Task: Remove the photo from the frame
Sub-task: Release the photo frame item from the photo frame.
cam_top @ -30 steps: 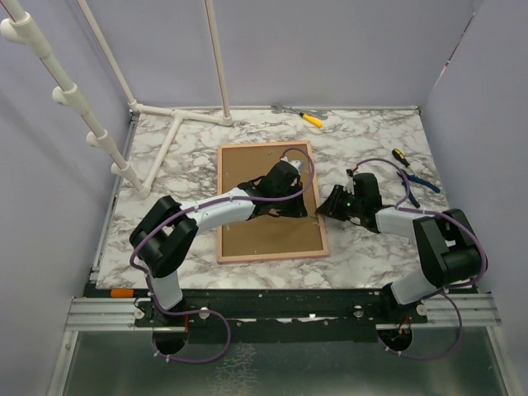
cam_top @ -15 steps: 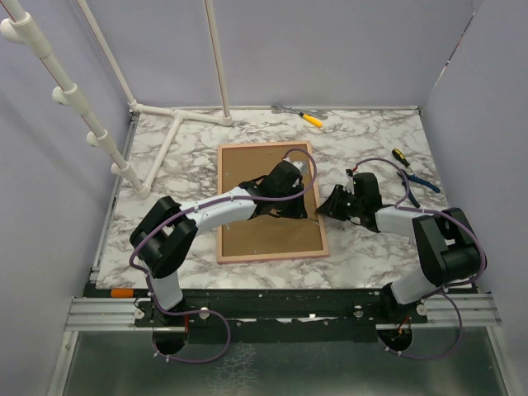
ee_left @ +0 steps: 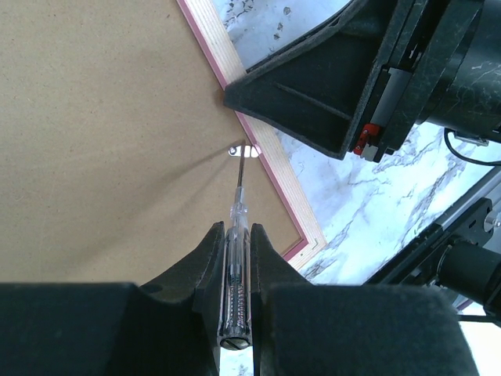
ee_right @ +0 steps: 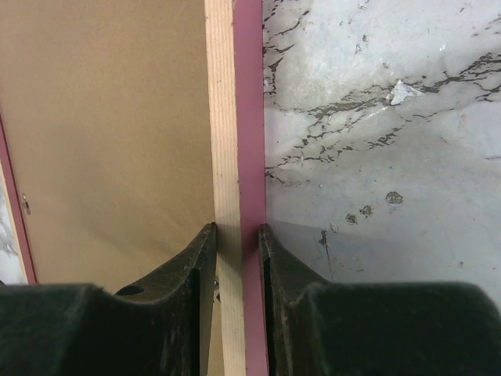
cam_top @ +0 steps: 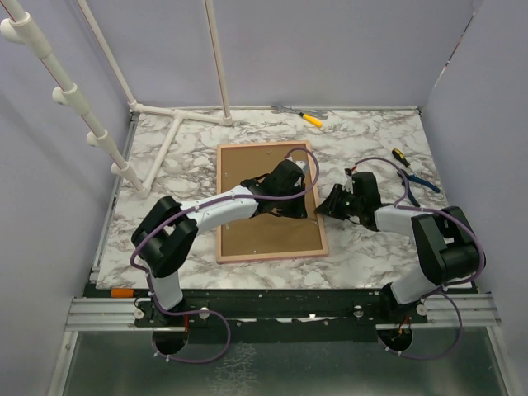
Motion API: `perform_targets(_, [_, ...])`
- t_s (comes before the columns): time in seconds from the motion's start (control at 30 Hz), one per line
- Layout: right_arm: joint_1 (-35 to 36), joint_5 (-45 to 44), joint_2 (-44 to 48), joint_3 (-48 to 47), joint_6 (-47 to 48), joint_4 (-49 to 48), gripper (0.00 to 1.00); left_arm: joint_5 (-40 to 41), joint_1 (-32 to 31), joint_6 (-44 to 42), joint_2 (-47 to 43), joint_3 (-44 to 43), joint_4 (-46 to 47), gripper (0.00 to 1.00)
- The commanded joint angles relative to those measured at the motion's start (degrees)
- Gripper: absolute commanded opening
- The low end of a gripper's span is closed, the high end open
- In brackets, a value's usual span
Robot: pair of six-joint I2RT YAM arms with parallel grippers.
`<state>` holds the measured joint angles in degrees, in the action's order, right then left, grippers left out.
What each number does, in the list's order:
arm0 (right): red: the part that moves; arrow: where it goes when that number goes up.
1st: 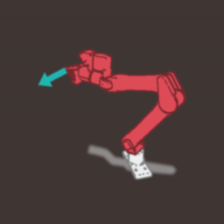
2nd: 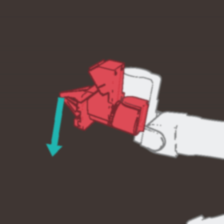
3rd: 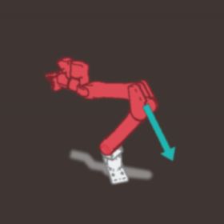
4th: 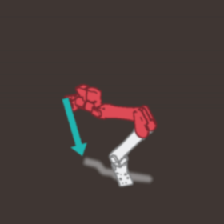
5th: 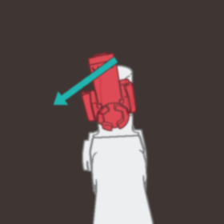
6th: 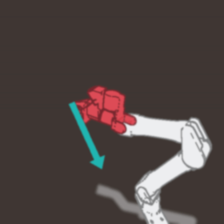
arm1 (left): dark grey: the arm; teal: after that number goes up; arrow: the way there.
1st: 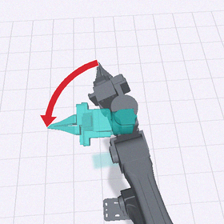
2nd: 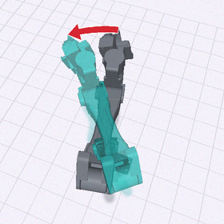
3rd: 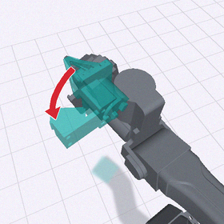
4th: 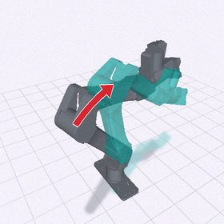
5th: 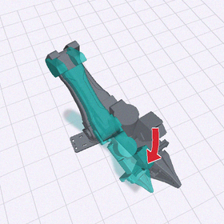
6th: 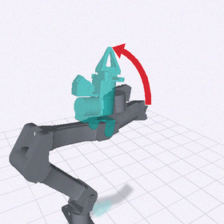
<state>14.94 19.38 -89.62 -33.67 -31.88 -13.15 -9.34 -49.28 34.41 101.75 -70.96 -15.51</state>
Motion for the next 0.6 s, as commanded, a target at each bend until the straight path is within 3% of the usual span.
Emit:
perform_targets(0.0, [0.2,-2.8,-1.9,-1.2,0.9,0.6,0.26,-1.9,-1.6,-1.3,2.0,-1.2,-4.9,0.00])
perform_targets(0.57, [0.2,-3.1,-2.0,-1.3,0.7,0.9,0.26,-2.8,-2.1,-2.2,4.5,-3.8,-8.5,0.00])
